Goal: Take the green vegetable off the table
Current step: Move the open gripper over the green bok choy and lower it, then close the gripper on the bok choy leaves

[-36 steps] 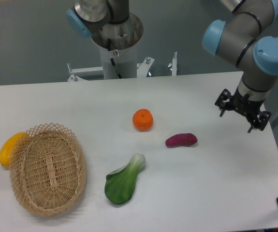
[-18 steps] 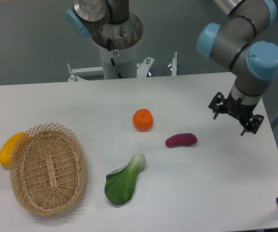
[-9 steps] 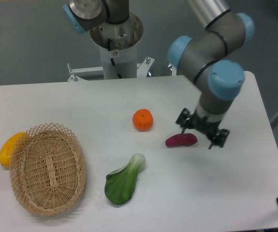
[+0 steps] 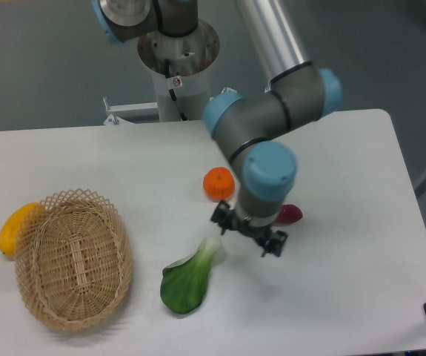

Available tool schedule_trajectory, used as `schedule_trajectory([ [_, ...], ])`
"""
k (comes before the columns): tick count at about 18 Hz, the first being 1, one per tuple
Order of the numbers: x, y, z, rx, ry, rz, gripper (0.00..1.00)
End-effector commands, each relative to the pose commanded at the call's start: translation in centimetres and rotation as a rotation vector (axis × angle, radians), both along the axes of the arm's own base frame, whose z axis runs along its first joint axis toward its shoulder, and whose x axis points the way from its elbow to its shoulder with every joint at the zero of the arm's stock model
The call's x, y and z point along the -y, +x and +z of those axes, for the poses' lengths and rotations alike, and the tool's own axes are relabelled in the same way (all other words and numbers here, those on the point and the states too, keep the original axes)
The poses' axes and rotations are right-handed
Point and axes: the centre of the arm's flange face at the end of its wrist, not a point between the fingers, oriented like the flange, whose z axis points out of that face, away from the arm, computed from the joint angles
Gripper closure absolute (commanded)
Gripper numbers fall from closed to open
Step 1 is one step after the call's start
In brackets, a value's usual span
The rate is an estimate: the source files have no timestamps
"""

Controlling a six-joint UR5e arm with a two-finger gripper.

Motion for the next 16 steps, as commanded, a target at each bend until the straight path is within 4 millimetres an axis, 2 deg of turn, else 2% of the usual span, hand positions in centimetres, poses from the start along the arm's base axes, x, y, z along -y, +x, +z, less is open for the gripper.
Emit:
schedule_trajectory([
  [3,0.0,2.3,-2.1,-0.031,0.03,-0.012,0.0],
  [7,-0.7,4.0,-2.9,-0.026,0.022,-0.006,0.0],
  [16,-1.5,4.0,-5.5,-0.071,-0.002,0.049,0.0],
])
